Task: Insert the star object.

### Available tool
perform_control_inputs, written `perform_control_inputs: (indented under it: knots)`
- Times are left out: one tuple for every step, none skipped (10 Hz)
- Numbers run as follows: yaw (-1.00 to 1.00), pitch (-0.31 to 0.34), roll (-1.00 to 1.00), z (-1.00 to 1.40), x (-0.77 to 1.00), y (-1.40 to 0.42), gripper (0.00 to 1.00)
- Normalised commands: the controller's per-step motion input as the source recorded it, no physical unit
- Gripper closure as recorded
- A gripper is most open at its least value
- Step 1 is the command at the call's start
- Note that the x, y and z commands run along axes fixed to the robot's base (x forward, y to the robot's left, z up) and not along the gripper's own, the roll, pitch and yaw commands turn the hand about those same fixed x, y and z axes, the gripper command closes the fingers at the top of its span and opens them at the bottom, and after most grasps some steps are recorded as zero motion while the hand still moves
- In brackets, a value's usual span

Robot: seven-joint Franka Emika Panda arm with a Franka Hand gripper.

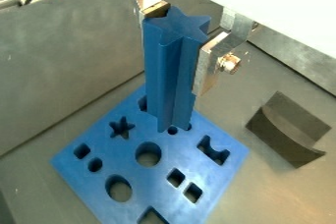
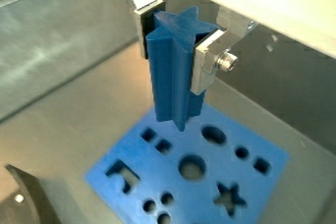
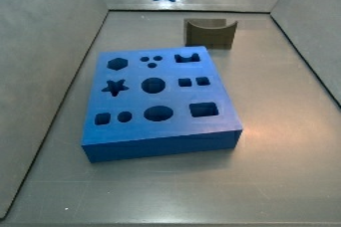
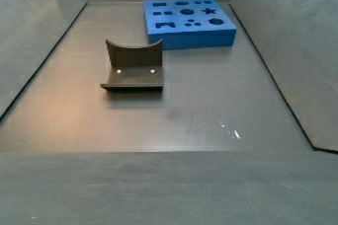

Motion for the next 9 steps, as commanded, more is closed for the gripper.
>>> perform_control_inputs:
  knots:
    - [-0.37,-0.071,0.0,-1.0,-0.55,0.06,1.0]
    - [-0.26,-0.104,0.0,-1.0,-0.56,0.09,1.0]
    - [-0.23,-0.097,0.0,-1.0,-0.52,0.11,1.0]
    - [-0.2,-0.101,0.0,-1.0,-0.54,0.11,1.0]
    - [-0.21,-0.101,0.0,-1.0,-0.48,0.06,1.0]
    - [-0.2,-0.09,0.09,-0.97,-0.35,0.0,1.0]
    - [-0.13,-0.08,0.19,-0.93,-0.17,-0.19,1.0]
    - [-0.05,-0.099,0.2,-0.87,-0.03,-0.35,1.0]
    - [0.0,-0.041,-0.03,-0.25,0.06,-0.18,1.0]
